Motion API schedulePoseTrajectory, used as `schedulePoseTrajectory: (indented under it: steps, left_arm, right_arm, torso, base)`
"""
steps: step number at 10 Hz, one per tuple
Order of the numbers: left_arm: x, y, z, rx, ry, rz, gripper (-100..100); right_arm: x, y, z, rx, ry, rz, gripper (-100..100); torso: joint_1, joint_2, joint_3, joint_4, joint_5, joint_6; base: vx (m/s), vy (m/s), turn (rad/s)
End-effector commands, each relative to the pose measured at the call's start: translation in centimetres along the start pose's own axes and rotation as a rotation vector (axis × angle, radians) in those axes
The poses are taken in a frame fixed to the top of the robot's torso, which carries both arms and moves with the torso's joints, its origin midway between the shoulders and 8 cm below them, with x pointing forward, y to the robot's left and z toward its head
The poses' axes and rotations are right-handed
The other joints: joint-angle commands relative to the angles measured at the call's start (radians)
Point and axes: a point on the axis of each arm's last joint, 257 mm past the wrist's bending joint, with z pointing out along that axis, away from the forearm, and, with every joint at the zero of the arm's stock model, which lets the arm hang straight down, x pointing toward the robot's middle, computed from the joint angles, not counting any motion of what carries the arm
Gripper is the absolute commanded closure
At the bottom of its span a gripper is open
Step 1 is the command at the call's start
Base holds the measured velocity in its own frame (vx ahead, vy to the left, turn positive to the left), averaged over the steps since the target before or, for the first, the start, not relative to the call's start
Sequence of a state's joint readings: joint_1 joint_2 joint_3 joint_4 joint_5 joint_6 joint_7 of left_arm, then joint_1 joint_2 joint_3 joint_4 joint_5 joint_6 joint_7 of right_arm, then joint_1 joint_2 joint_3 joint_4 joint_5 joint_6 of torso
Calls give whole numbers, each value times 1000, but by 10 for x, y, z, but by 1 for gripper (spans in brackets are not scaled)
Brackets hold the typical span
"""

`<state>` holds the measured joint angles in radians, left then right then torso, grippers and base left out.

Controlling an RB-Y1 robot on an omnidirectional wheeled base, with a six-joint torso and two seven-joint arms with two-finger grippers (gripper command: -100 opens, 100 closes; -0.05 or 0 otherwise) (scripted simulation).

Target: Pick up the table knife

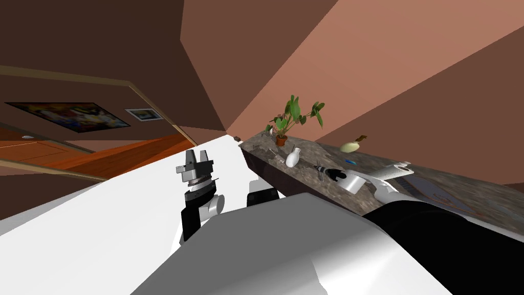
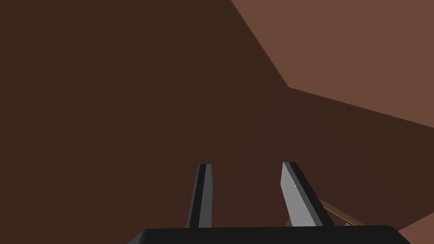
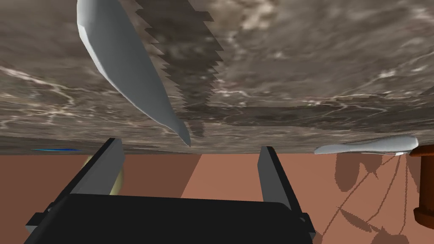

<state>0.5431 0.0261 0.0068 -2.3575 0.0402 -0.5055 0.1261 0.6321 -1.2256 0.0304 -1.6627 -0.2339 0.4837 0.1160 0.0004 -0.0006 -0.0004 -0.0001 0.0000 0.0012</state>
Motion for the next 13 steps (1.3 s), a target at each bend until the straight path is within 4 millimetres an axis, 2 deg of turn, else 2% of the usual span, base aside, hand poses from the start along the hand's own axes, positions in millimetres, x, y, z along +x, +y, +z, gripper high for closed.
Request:
schedulePoseTrajectory:
  steps: [1,3,4,5,7,8,9,13]
  left_arm:
    - [0,0,0,0,0,0,0]
    - [0,0,0,0,0,0,0]
    - [0,0,0,0,0,0,0]
    - [0,0,0,0,0,0,0]
    - [0,0,0,0,0,0,0]
    - [0,0,0,0,0,0,0]
    - [0,0,0,0,0,0,0]
    - [0,0,0,0,0,0,0]
  right_arm:
    - [6,-13,-1,39,15,-16,-100]
    - [5,-16,1,42,17,-16,-100]
    - [6,-17,1,45,18,-17,0]
    - [12,-24,6,53,18,-9,-100]
    - [20,-32,10,62,19,-3,-100]
    - [16,-30,9,60,19,-5,-100]
    - [16,-30,9,59,19,-5,100]
    - [16,-30,9,60,18,-4,100]
  torso:
    - [0,0,0,0,0,0]
    - [0,1,1,0,0,0]
    - [0,2,1,0,0,0]
    - [0,2,1,1,0,0]
    - [-3,0,0,0,-1,0]
    - [-2,1,1,0,-1,0]
    - [0,2,1,1,0,0]
    - [0,2,1,0,0,0]
  base:
    - [24,-1,46]
    - [12,-2,22]
    - [0,0,0]
    - [25,-32,90]
    - [25,-34,60]
    - [0,0,0]
    - [0,0,0]
    - [0,1,3]
